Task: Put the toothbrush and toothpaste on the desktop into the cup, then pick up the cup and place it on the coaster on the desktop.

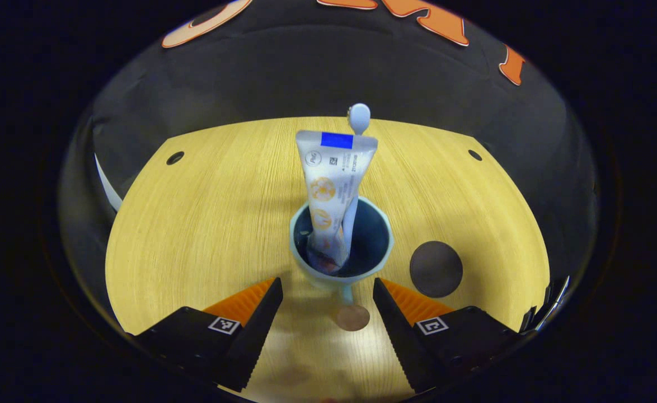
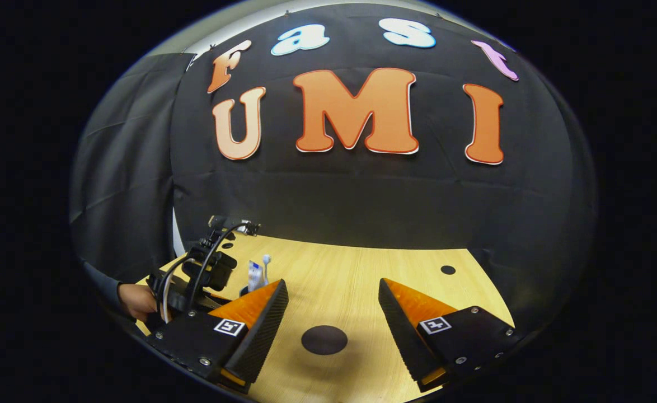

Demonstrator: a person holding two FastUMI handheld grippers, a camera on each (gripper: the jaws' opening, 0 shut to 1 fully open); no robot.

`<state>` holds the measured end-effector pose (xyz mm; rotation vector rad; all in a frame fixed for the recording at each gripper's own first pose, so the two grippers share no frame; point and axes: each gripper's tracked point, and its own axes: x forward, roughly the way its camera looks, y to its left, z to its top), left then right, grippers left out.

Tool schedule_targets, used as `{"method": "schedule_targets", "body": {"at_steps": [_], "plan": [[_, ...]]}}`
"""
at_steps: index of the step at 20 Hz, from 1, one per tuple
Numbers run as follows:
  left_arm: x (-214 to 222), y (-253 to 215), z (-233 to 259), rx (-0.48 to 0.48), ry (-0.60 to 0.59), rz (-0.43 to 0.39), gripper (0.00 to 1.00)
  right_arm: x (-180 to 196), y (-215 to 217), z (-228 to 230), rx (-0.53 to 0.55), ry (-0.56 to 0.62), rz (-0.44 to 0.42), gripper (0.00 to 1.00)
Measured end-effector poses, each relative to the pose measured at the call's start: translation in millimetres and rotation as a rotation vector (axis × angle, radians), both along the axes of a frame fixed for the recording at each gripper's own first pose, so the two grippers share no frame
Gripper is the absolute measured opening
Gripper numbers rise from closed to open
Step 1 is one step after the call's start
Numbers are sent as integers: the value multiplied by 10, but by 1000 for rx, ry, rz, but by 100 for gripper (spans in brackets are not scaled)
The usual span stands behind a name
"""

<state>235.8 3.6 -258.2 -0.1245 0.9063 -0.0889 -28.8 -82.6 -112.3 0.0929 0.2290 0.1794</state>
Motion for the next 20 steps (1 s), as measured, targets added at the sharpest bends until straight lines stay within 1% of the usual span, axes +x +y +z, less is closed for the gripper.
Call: {"method": "schedule_targets", "body": {"at_steps": [5,7,8,9,10,11,12,13,15,16,20], "plan": [[132,-120,-149,25,47,-10,98,4,-112,12,9,6,-28,97],[129,-149,-179,35,65,-16,86,-16,-154,-16,14,12,-33,98],[122,-124,-209,54,78,-15,77,-31,-171,-24,17,15,-36,98],[118,-118,-200,55,81,-17,75,-41,-183,-33,20,20,-39,98],[94,-118,-220,62,98,-18,68,-41,-196,-48,22,23,-43,98],[38,-98,-250,74,127,-8,65,-59,-206,-61,26,26,-45,98],[4,-94,-237,74,134,12,56,-58,-217,-61,29,30,-49,98],[37,-113,-294,77,129,13,46,-64,-227,-60,34,32,-52,98],[26,-133,-260,81,142,14,28,-92,-260,-83,40,33,-59,98],[10,-118,-267,84,149,10,26,-94,-264,-67,39,35,-63,98],[0,-128,-238,64,145,19,25,-127,-312,-64,39,34,-77,98]]}}
